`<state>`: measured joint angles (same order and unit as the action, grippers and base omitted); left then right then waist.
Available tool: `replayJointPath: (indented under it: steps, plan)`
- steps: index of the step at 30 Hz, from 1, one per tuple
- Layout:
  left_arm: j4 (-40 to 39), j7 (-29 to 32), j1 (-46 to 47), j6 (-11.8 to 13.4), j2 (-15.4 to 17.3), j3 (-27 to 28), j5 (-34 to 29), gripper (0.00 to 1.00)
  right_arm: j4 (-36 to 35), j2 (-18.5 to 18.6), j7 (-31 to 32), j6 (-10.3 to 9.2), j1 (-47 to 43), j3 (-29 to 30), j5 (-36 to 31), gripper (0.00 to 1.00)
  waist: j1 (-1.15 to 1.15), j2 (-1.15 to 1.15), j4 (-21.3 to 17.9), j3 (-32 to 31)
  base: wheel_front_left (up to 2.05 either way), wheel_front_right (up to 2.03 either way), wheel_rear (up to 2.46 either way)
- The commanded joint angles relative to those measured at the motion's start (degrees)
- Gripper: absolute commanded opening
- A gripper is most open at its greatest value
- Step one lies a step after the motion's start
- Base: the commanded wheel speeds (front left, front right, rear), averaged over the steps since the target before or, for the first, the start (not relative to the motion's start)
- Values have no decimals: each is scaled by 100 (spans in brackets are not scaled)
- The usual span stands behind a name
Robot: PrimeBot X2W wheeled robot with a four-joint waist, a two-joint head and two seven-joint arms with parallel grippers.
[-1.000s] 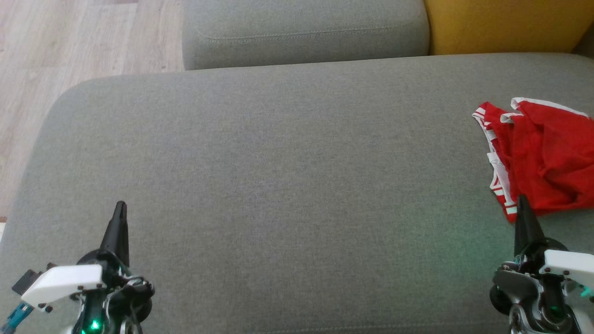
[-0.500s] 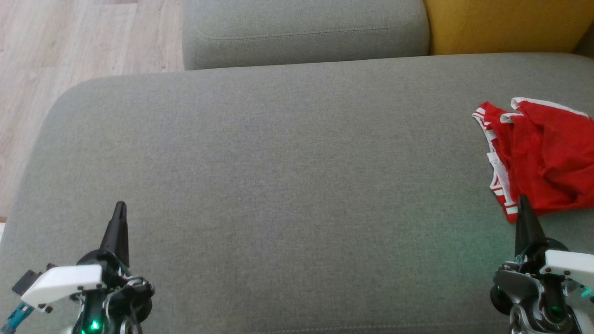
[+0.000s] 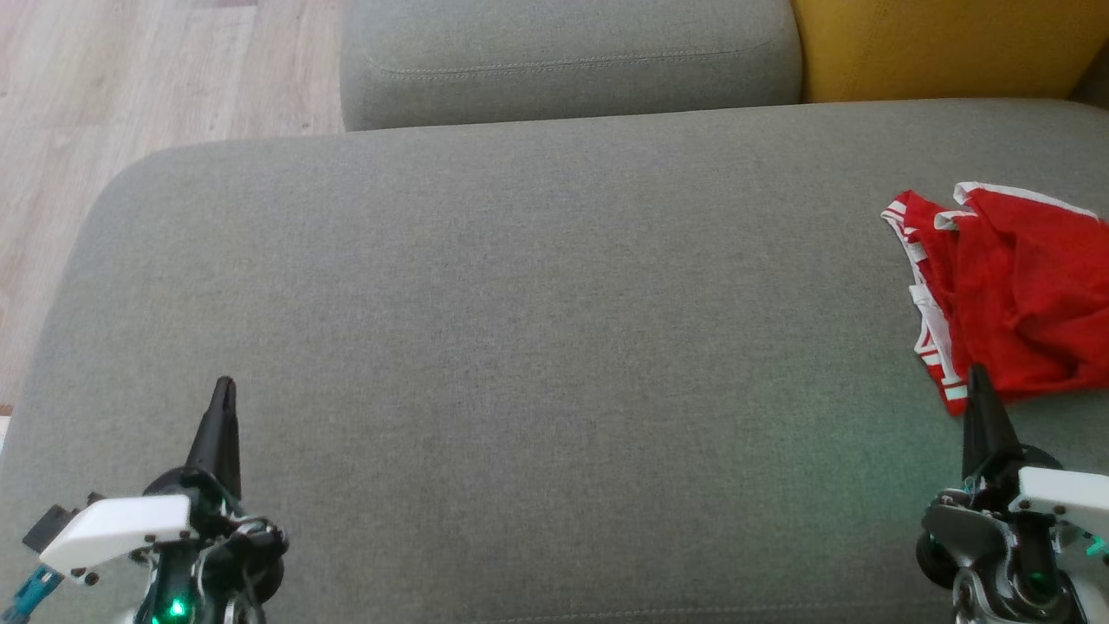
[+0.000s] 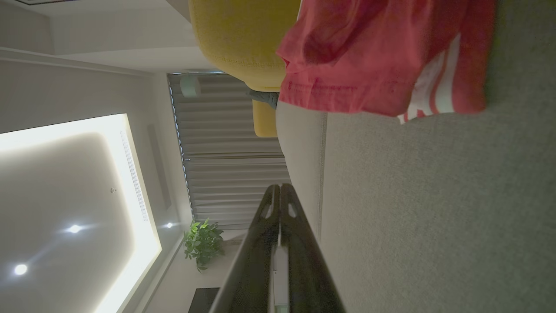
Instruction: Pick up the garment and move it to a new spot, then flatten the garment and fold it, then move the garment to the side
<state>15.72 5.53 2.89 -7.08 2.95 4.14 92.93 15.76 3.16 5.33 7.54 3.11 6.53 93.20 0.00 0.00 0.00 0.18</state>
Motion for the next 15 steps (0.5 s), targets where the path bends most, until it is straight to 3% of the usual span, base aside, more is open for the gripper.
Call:
replayJointPath:
  steps: [1, 15]
  plan:
    - [-169, 52, 325, -41, 34, 184, -32, 0, -179, 40, 42, -5, 298, -93, -28, 0, 0, 0, 0, 0, 0, 0, 0]
    - [-168, 61, 326, -41, 27, 195, -41, 0, -178, 28, 55, -5, 300, -76, -42, 0, 0, 0, 0, 0, 0, 0, 0]
